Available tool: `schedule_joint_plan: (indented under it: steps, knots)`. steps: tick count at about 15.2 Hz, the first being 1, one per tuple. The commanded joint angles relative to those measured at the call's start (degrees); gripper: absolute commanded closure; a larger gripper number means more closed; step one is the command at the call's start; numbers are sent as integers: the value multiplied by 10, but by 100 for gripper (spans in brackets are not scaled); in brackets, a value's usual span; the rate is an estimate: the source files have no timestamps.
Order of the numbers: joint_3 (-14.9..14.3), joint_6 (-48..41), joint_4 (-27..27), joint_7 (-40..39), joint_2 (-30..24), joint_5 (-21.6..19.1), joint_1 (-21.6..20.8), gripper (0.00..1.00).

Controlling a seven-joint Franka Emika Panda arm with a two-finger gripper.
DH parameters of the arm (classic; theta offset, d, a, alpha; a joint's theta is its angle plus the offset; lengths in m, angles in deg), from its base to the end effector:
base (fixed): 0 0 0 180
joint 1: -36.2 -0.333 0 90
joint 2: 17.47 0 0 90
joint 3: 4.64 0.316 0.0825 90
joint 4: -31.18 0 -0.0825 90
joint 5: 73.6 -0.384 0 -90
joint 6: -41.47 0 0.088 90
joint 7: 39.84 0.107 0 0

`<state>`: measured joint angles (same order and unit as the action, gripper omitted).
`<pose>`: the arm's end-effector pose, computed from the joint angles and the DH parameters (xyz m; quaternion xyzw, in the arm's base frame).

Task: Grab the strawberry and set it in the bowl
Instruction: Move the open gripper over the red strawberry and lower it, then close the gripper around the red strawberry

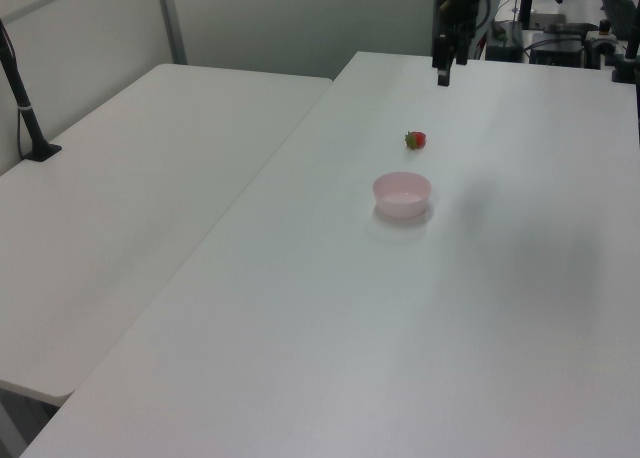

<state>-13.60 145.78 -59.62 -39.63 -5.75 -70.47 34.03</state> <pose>0.6246 -0.0709 0.5204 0.9976 -0.0528 0.0143 0.0432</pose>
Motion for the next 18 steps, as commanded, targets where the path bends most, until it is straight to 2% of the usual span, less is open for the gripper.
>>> schedule_joint_plan:
  steps: [1,6,8,15,18]
  knots:
    - [-4,72,-1,-15,56,-13,32,0]
    - [-3,164,-1,-9,124,-25,80,0]
    - [-3,206,-1,-7,146,-36,89,4]
    - [-2,299,-2,12,202,-61,93,7]
    - [-1,310,-2,47,207,-63,95,12]
